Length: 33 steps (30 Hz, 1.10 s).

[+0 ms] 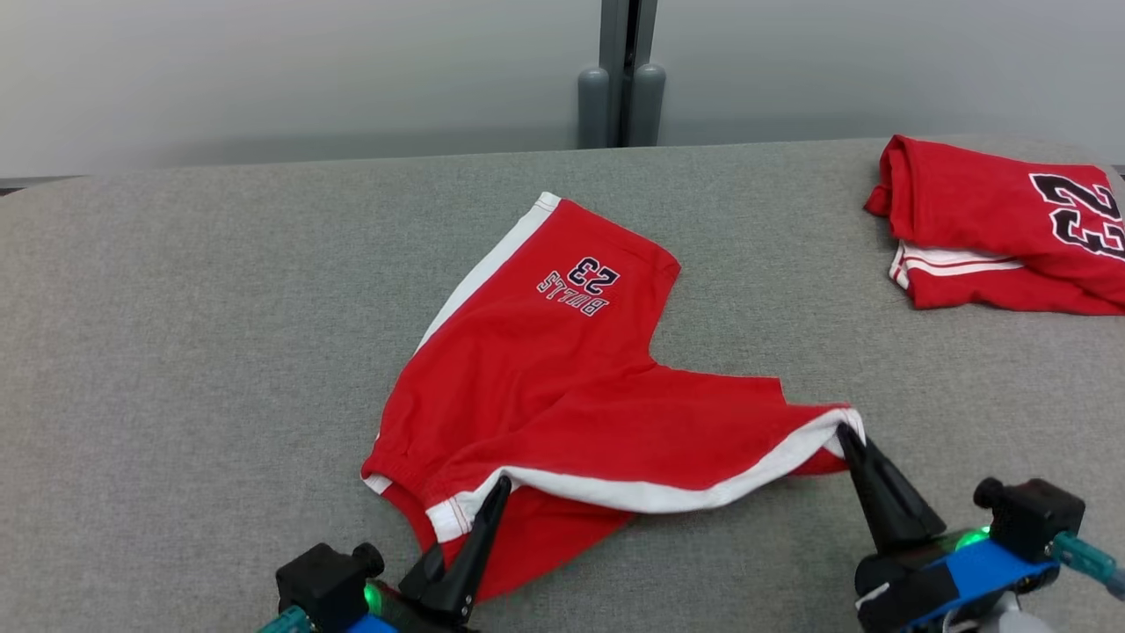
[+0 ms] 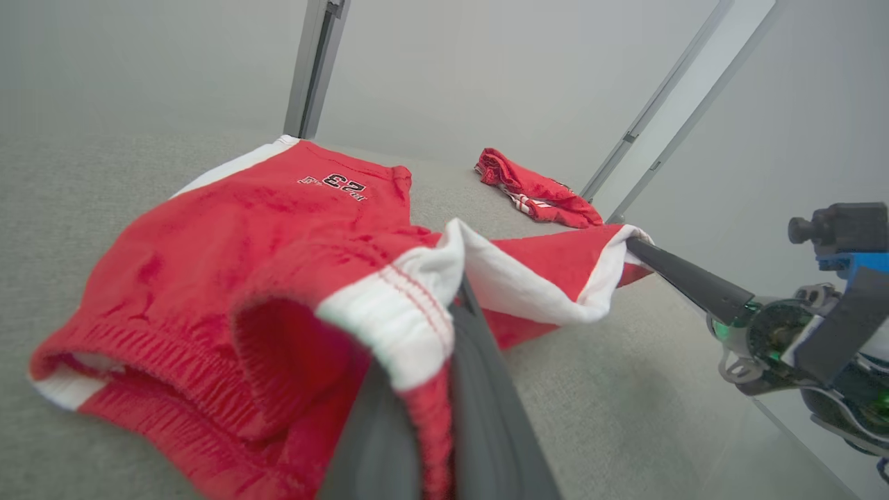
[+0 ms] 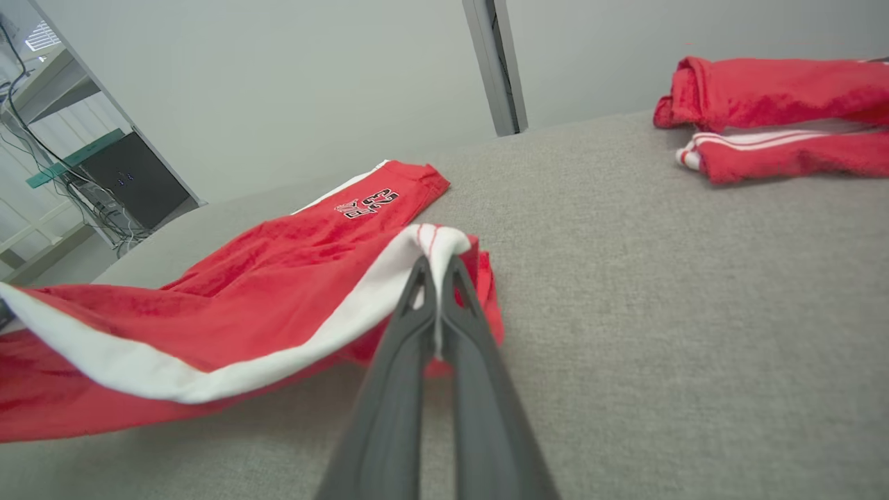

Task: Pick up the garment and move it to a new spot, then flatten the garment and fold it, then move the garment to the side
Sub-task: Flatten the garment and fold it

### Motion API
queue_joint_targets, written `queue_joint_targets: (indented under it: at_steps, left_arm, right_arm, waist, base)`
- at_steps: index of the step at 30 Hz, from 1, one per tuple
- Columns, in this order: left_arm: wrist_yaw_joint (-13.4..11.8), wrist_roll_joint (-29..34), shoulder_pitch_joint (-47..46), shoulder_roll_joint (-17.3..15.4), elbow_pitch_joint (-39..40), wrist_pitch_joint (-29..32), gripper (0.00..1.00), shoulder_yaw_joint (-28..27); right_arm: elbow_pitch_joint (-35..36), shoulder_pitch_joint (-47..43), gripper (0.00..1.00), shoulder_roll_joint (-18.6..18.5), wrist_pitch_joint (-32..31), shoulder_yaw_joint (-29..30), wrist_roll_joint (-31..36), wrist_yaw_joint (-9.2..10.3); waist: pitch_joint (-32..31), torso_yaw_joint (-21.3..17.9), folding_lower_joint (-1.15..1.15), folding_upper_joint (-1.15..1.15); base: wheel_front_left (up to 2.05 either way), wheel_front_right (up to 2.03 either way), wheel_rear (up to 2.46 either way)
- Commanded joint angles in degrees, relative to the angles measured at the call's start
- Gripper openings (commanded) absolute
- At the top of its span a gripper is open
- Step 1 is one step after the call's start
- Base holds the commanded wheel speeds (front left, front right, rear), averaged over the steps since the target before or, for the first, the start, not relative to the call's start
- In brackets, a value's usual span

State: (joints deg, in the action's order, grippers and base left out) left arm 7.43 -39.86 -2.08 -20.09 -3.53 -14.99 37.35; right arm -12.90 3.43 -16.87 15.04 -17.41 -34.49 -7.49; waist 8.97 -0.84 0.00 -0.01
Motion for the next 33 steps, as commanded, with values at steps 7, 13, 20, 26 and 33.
queue_joint_targets:
  at_steps: [7, 13, 20, 26, 33]
  left_arm:
    - [0.09, 2.09, -3.98, 2.83, 2.51, -0.24, 0.00, -3.57]
    - [0.09, 2.36, -6.44, 6.02, 1.89, -0.24, 0.00, -5.23]
    - [0.09, 1.51, -9.10, 10.16, -1.01, -0.24, 0.00, -8.05]
    - [0.09, 1.24, -11.73, 12.51, -3.75, -0.24, 0.00, -9.39]
    - [0.09, 1.92, -14.56, 14.02, -5.58, -0.25, 0.00, -10.07]
  right_arm:
    - [-3.29, 12.76, 0.00, -1.82, -0.10, -0.17, 2.34, -0.02]
    - [-11.46, 27.12, 0.00, -2.35, -1.72, -4.41, 3.57, -0.01]
    - [-25.68, 43.60, 0.00, -0.54, -2.81, -11.19, 6.15, -0.01]
    - [-39.17, 54.32, 0.00, 2.54, -2.53, -14.82, 7.55, -0.01]
    - [-49.21, 62.66, 0.00, 4.67, -0.82, -17.38, 8.50, -0.01]
  waist:
    - [1.88, 3.03, 0.00, 0.01]
    - [4.92, 7.04, 0.00, 0.01]
    - [9.68, 11.35, 0.00, 0.01]
    - [13.32, 12.86, 0.00, 0.01]
    - [16.72, 14.10, 0.00, 0.01]
  base:
    - [0.00, 0.00, 0.00]
    - [0.00, 0.00, 0.00]
    - [0.00, 0.00, 0.00]
    - [0.00, 0.00, 0.00]
    - [0.00, 0.00, 0.00]
